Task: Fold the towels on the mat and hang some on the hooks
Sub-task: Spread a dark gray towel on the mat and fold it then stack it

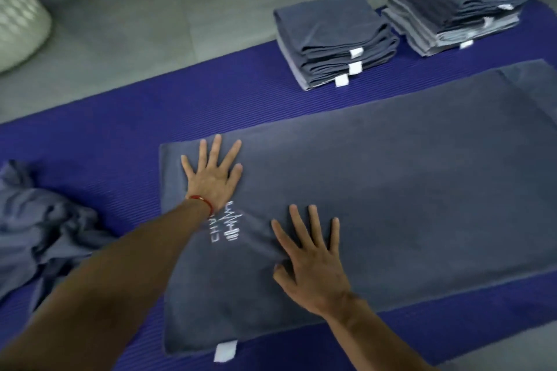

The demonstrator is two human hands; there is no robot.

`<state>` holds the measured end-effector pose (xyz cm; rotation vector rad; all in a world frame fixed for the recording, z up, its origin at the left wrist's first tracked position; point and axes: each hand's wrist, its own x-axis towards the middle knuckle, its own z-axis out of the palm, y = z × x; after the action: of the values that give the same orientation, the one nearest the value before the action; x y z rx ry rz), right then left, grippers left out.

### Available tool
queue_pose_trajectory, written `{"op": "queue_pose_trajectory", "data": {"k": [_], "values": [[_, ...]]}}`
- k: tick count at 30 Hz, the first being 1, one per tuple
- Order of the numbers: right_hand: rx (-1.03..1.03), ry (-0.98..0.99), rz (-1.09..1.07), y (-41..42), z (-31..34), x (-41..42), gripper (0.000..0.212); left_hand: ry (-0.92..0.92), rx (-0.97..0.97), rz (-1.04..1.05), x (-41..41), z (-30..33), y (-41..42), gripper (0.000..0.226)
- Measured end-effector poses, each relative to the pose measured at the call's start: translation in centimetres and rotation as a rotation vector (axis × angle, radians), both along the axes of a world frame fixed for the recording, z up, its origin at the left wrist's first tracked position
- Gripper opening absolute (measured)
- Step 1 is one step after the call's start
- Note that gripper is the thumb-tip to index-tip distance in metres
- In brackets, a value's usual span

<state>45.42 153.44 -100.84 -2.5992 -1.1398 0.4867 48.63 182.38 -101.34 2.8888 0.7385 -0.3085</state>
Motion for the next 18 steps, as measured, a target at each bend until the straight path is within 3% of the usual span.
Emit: {"op": "queue_pose_trajectory", "data": {"k": [6,11,14,18], "values": [[0.112,0.123,0.406,4.5,0.8,-8.3,0.058,0.099,-0.097,0.258,-4.3,1.4,9.6,0.057],[0.064,0.204,0.748,5.4,1.4,-13.3,0.05,-0.045,-0.151,0.18,-4.1,3.8,12.5,0.07],[0.034,0.111,0.795,5.8,0.8,-15.1,0.049,-0.197,-0.308,0.165,-3.1,4.7,12.6,0.051],[0.043,-0.048,0.664,6.3,0.1,-16.1,0.059,-0.338,-0.447,0.412,-2.5,4.9,12.0,0.023]]}}
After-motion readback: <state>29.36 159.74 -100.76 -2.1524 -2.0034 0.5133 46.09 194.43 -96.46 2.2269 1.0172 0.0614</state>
